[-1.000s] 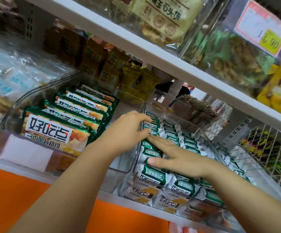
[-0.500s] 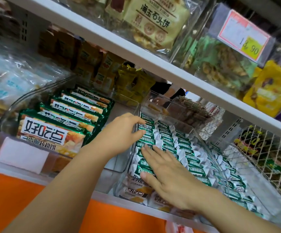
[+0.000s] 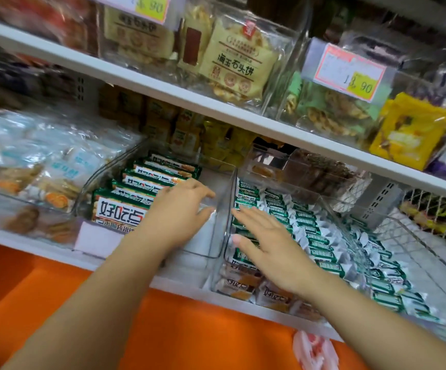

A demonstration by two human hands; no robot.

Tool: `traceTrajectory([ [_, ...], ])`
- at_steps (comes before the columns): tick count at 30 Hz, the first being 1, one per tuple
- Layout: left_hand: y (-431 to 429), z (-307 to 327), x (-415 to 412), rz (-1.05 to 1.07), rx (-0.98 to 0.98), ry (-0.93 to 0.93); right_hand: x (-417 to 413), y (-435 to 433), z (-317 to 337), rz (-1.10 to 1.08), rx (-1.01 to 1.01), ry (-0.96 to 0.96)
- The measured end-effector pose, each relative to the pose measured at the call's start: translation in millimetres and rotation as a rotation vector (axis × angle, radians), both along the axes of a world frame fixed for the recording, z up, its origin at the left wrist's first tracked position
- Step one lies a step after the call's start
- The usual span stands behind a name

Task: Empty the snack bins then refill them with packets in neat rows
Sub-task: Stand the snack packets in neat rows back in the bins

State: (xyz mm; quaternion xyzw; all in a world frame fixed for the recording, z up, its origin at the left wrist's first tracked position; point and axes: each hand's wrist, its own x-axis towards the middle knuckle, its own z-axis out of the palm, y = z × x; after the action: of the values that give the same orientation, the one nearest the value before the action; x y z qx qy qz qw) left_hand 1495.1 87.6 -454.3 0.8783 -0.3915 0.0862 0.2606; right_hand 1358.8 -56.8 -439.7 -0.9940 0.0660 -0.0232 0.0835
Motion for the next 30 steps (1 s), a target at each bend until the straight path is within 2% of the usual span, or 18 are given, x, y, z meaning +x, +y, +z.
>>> traceTrajectory([
  [3, 32, -5, 6, 0.175, 0.172, -0.035, 6, 19, -8, 0.054, -0.063, 0.058],
  [6, 51, -22, 3, 0.204, 0.311, 0.007, 11, 24, -17, 0.048, -0.077, 0.118],
  [12, 55, -36, 15, 0.252, 0.277, -0.015, 12, 17, -12, 0.104, 0.011, 0.116],
  [17, 46, -23, 1, 0.248, 0.251, -0.012, -22, 1, -5, 0.146, 0.004, -0.021],
  [21, 5, 0, -42, 0.096, 0.102, -0.111, -77, -35, -15, 0.058, 0.022, -0.111],
  [24, -39, 4, -85, -0.069, 0.036, -0.087, -115, -67, -20, -0.048, 0.022, -0.185],
  [30, -123, -9, -149, -0.304, 0.279, -0.077, -180, -132, -18, -0.292, 0.02, -0.374],
])
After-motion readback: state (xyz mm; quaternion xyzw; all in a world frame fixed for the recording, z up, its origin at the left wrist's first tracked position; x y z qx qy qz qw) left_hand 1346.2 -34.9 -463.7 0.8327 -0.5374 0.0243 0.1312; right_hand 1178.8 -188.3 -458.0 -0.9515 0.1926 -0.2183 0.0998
